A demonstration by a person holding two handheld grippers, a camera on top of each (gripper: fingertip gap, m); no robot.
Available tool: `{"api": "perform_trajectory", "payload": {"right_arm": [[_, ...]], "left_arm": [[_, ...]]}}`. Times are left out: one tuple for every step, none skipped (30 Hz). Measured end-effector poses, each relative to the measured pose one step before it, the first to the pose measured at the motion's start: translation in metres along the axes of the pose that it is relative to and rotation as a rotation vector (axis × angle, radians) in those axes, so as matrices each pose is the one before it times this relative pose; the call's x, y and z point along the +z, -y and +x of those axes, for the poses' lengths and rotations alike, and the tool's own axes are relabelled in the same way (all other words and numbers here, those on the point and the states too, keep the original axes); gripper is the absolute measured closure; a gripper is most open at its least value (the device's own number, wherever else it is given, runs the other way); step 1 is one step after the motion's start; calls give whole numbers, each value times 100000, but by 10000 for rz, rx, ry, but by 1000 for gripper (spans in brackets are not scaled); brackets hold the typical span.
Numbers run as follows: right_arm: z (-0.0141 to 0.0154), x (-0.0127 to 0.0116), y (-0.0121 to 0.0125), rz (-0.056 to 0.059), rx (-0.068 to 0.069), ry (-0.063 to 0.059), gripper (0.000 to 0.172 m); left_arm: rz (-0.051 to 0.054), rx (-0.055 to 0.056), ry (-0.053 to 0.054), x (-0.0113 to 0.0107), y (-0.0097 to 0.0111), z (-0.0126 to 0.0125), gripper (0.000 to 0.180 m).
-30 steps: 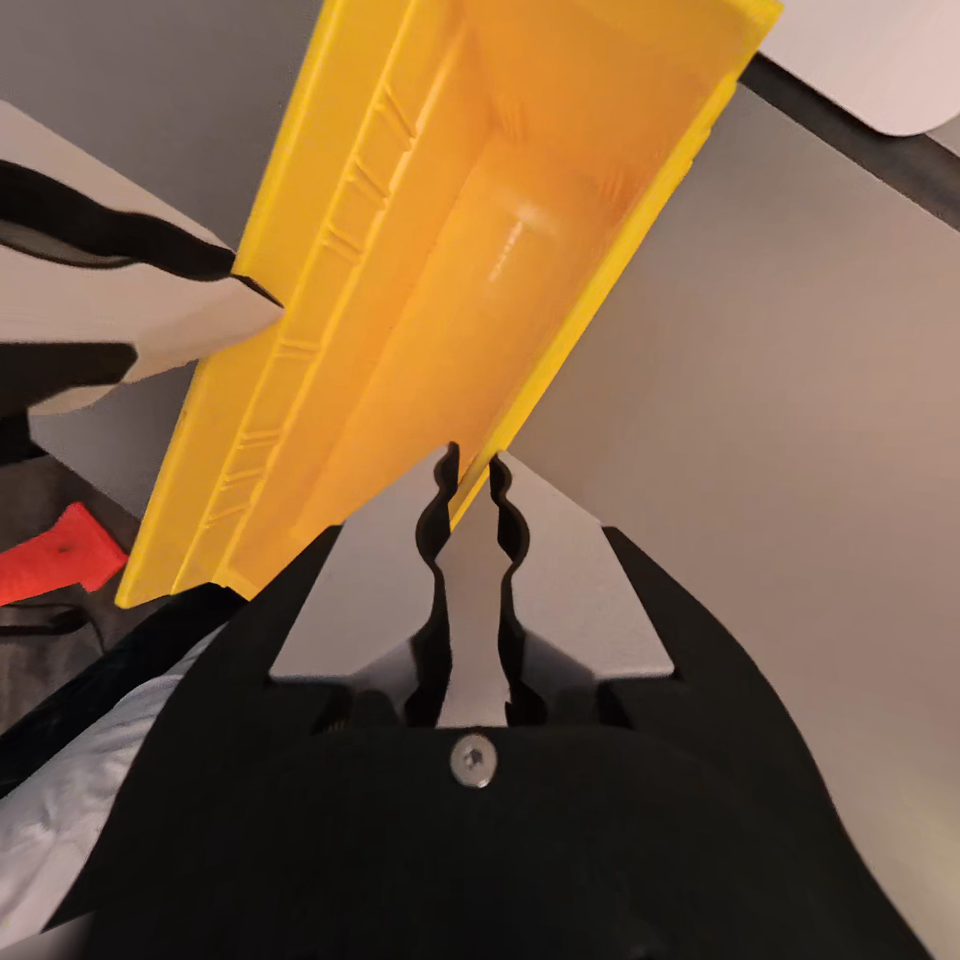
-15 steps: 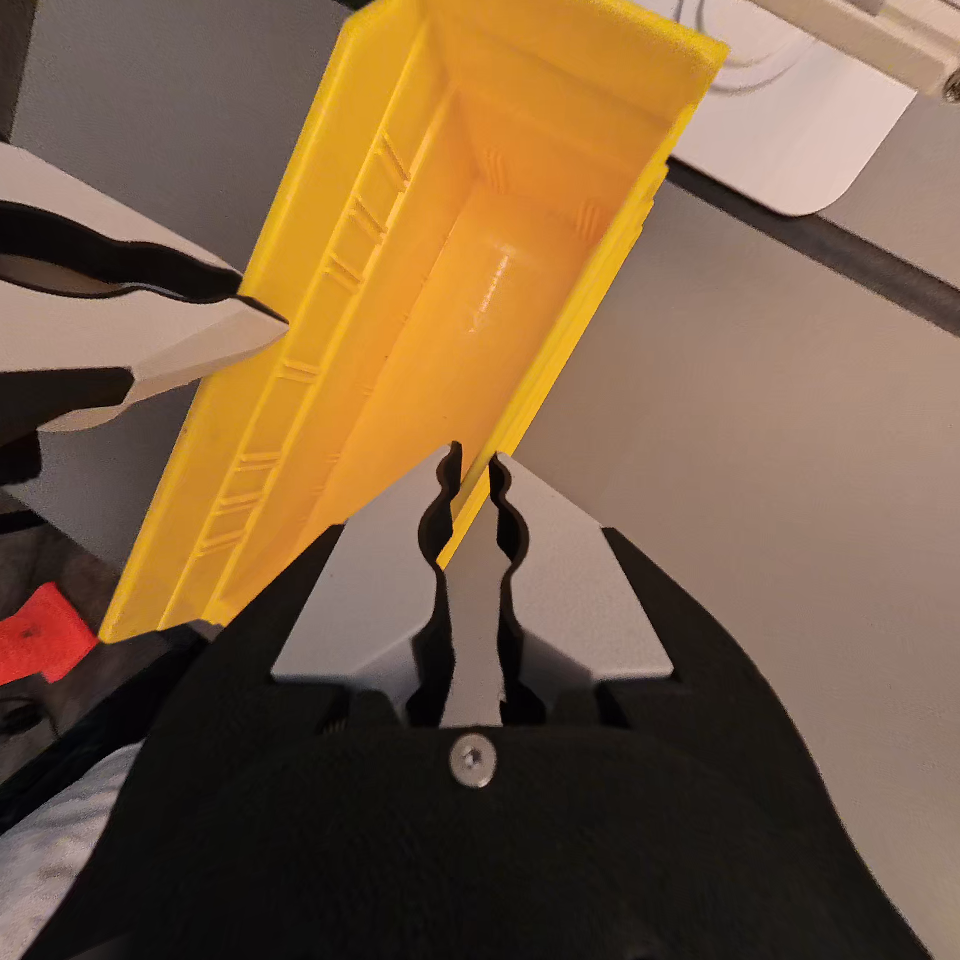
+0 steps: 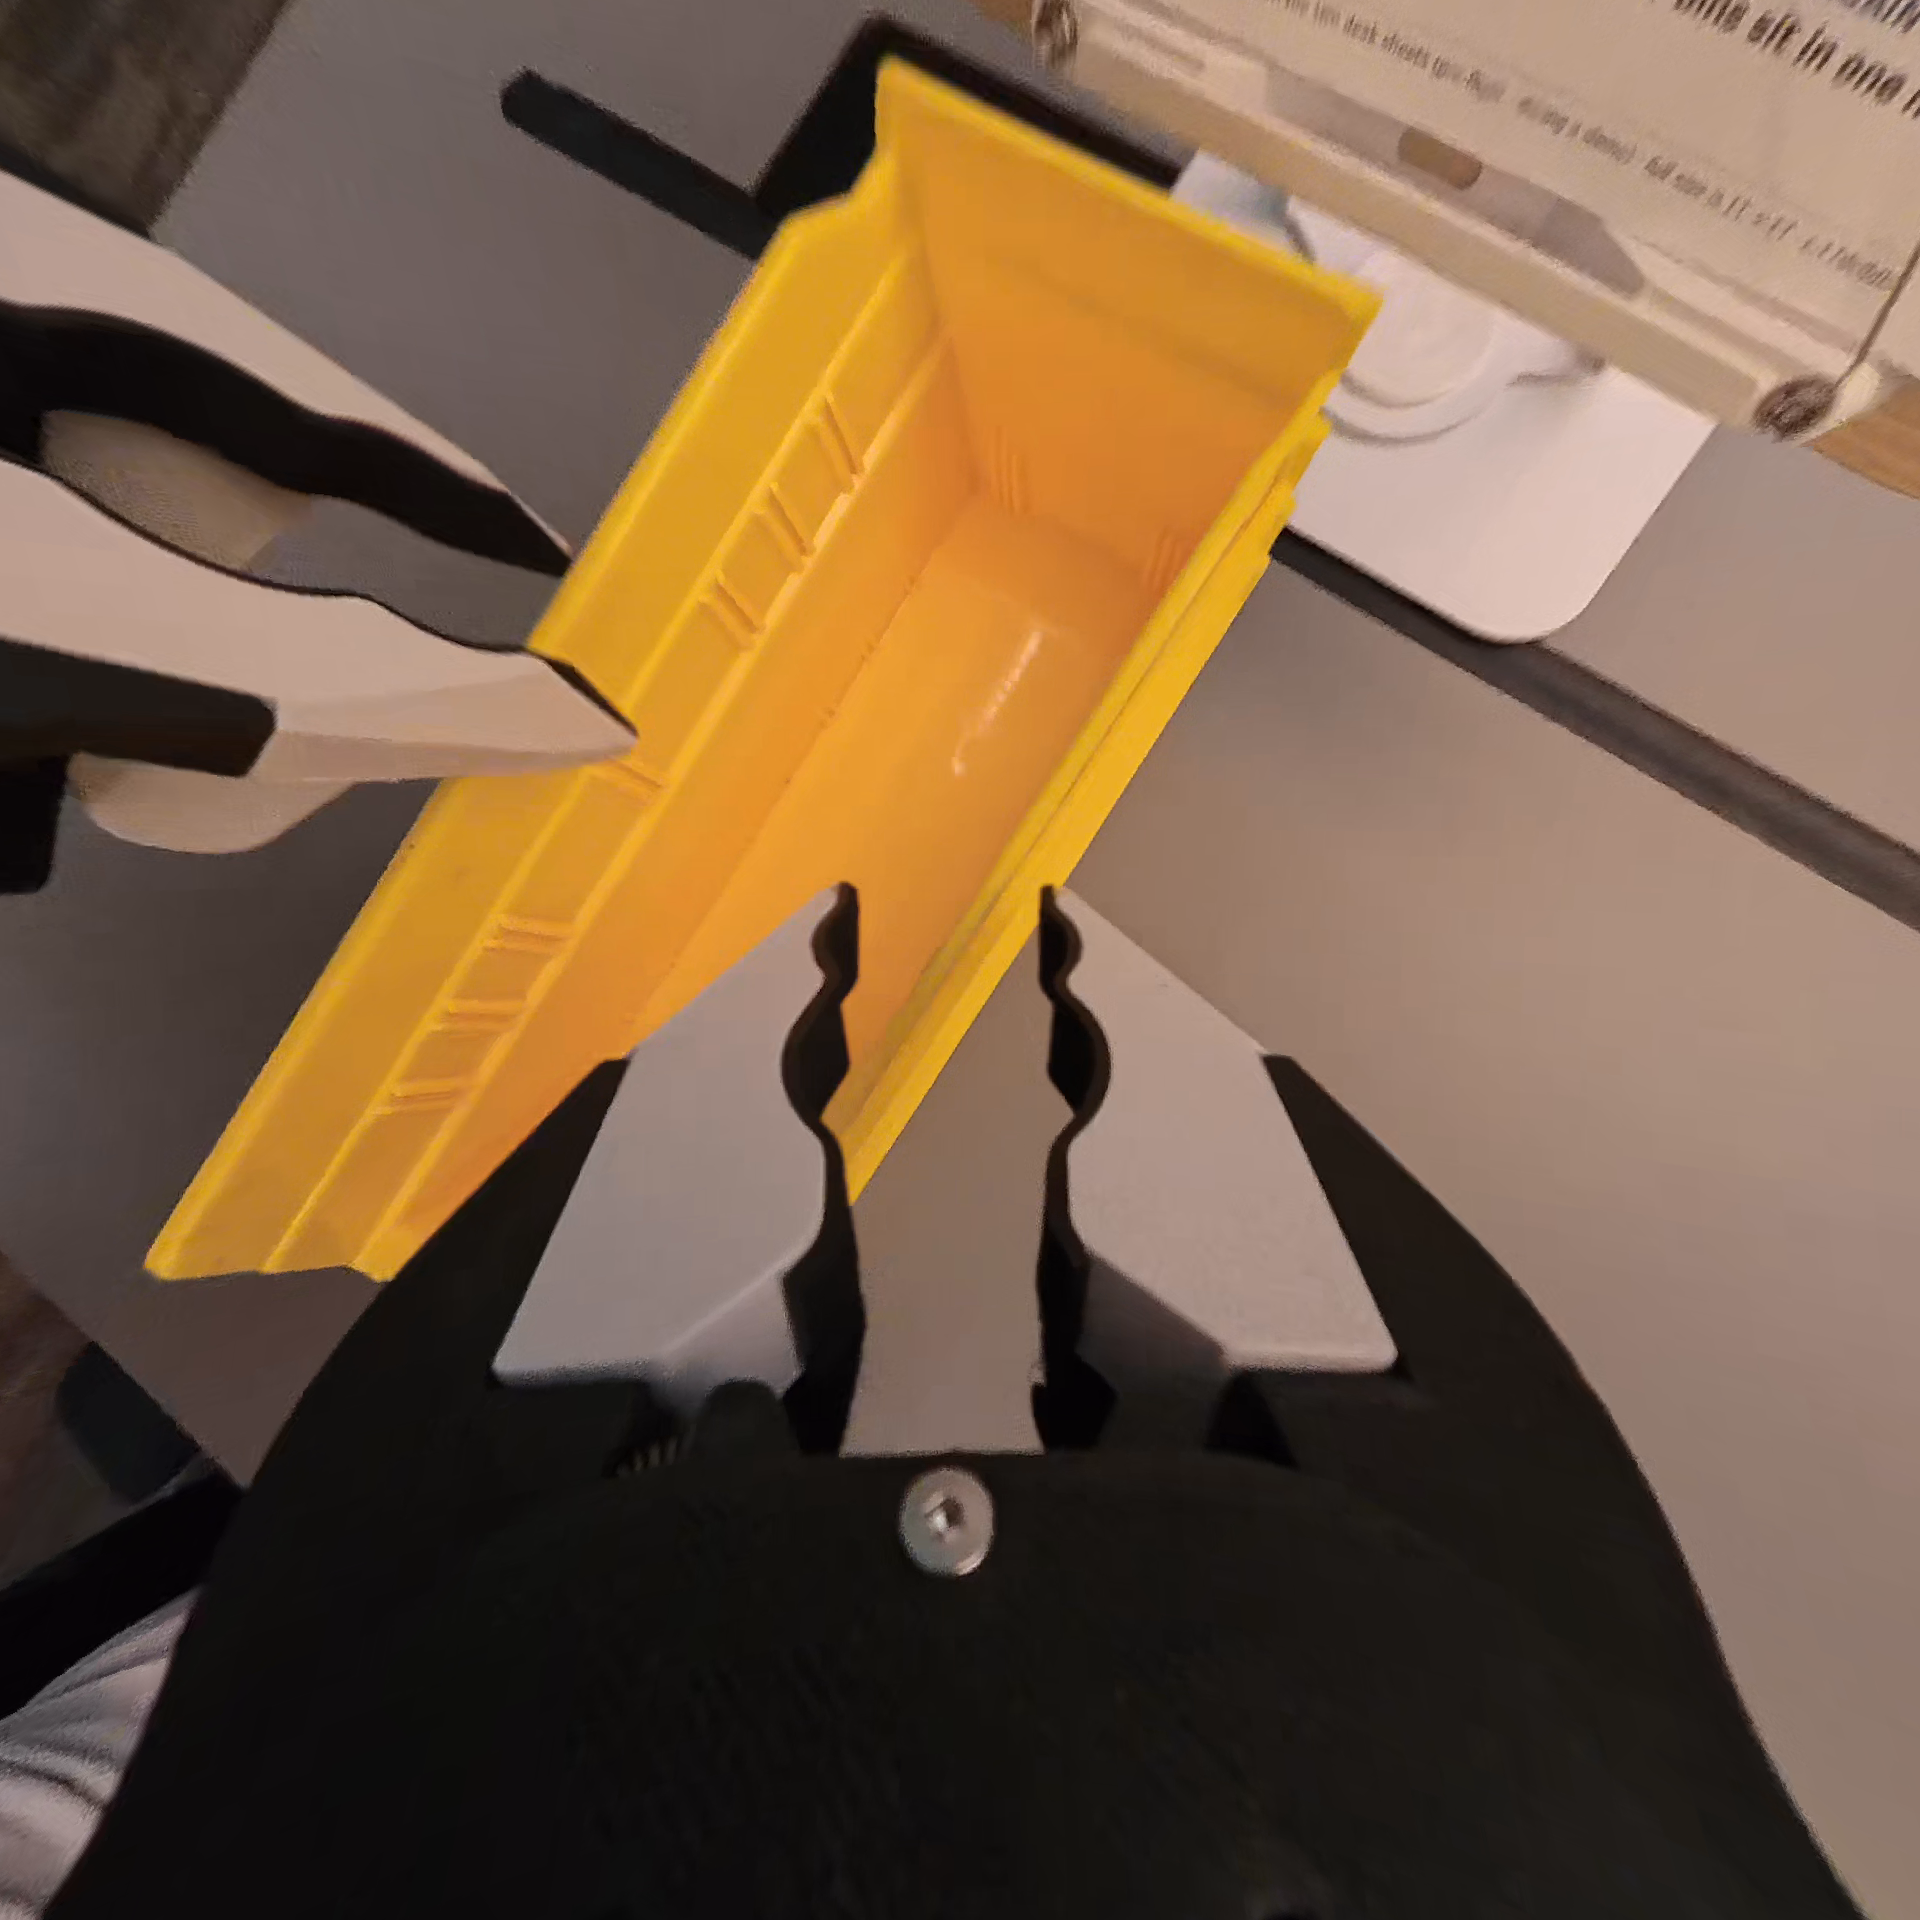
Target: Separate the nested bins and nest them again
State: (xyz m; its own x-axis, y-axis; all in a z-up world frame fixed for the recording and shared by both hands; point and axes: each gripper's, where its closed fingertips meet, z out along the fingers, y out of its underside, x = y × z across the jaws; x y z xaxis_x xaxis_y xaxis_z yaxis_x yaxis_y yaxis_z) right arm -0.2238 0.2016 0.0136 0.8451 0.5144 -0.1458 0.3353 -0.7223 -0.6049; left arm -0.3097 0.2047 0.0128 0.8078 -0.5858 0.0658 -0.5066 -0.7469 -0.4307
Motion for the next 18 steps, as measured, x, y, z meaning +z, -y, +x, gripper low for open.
{"api": "perform_trajectory", "payload": {"right_arm": [[203,-369,330,382,-143,-60,135],[458,-312,162,301,-178,-243,133],[431,-229,-58,194,-227,-246,131],[130,-139,-245,115,-207,-64,129],[-239,-74,-295,112,-43,166,126],[-579,-16,-358,71,152,400,124],[-719,22,-450,-17,242,502,123],[-633,45,-505,-54,221,455,121],[-491,46,-447,-31,151,363,120],[-319,7,-331,41,34,233,120],[-28,-20,-186,117,-63,50,120],[135,-54,-64,174,-117,-58,120],[106,-64,70,245,-132,-15,120],[-12,-56,202,310,-112,69,120],[56,-19,254,342,-101,24,122],[41,68,145,278,-139,11,123],[-10,149,-54,138,-140,19,125],[-28,216,-272,-4,-110,15,128]], "left_arm": [[138,11,-335,-208,154,16,130],[117,-11,-217,-261,-16,-336,118],[104,-94,-287,-197,-160,-422,105],[162,-185,-582,-106,-257,-85,100],[337,-250,-902,-56,-210,376,103],[407,-360,-1021,-57,-207,549,105],[379,-336,-1016,-80,-230,568,103],[305,-200,-805,-96,-299,364,101],[242,-61,-450,-114,-354,24,100],[204,98,-255,-107,-380,-58,100],[181,179,-145,-104,-372,-50,100],[187,187,-127,-57,-334,44,100],[153,131,-108,-6,-309,93,100],[127,60,-136,60,-246,167,100],[102,39,-181,104,-199,233,100],[51,29,-120,161,-185,107,100],[-12,35,8,237,-203,-123,100],[-59,71,118,280,-212,-299,100]]}}
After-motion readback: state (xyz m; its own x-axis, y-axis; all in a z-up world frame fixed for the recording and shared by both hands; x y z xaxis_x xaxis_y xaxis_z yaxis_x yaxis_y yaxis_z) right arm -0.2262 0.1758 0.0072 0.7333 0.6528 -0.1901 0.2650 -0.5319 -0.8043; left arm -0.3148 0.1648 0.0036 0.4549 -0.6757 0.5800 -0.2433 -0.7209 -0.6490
